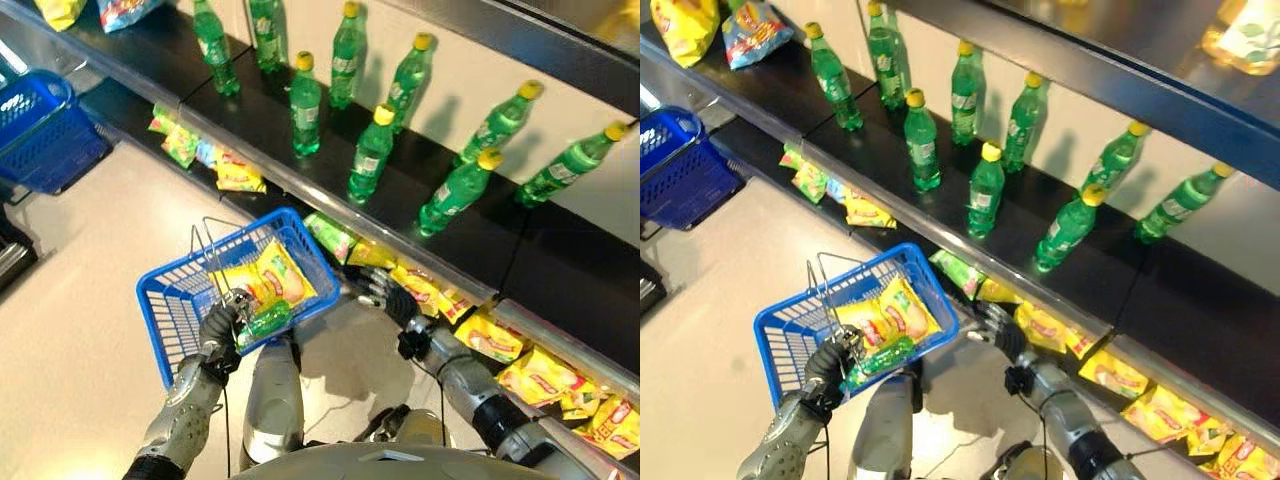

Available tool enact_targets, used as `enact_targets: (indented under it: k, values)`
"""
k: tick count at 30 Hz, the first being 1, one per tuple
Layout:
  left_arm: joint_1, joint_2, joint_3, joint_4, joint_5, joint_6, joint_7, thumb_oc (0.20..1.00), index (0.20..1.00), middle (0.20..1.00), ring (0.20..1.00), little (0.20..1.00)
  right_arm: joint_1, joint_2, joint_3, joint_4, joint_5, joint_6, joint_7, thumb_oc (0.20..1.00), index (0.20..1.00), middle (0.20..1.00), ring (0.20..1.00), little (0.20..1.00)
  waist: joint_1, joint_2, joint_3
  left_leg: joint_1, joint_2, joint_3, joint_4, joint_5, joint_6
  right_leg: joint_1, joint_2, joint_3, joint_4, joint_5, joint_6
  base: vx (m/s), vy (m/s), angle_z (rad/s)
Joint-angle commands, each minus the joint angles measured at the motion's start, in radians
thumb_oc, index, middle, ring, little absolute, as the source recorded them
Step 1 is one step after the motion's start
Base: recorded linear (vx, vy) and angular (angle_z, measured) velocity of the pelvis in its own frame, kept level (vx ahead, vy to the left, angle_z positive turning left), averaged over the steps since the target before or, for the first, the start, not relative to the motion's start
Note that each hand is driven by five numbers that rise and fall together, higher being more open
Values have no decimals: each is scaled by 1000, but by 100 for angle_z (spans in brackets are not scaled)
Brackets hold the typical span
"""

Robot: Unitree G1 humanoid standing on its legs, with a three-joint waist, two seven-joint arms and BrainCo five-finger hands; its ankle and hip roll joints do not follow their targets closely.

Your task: Pick up the snacks into the basket

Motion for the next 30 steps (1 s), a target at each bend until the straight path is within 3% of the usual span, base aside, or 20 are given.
enact_targets:
  k: [1,11,17,25,30]
  values:
    - [-60,-25,41,-112,81,-124,-80,200,200,200,200,200,-5,-4,-45,19,40,-26,28,1000,1000,1000,1000,1000,-6,31,-64,87,32,9,12,-75,-24,-55,-15,30,-104,258,30,43,43,-35]
    - [-40,-119,123,183,151,-118,-99,200,200,200,200,200,105,-31,-90,130,-58,-1,59,1000,1000,1000,1000,1000,-88,28,-167,223,4,101,-203,6,-51,-5,46,71,-310,337,46,46,-1,-35]
    - [-57,-155,144,326,191,-124,-90,200,200,200,200,200,133,-17,-120,209,-73,-6,51,1000,1000,1000,1000,1000,-125,32,-214,283,-8,139,-298,41,-64,14,90,114,-404,355,43,53,-22,-25]
    - [-112,-212,179,570,248,-144,-41,200,200,200,200,200,133,63,-259,386,46,-48,-39,1000,1000,1000,1000,1000,-185,44,-278,355,-27,192,-391,68,-73,32,135,188,-515,396,42,57,-18,-36]
    - [-129,-234,178,630,254,-157,-26,200,200,200,200,200,92,95,-302,502,71,-69,-98,1000,1000,1000,1000,1000,-196,52,-302,373,-44,213,-432,70,-74,26,148,227,-576,428,47,56,13,-22]
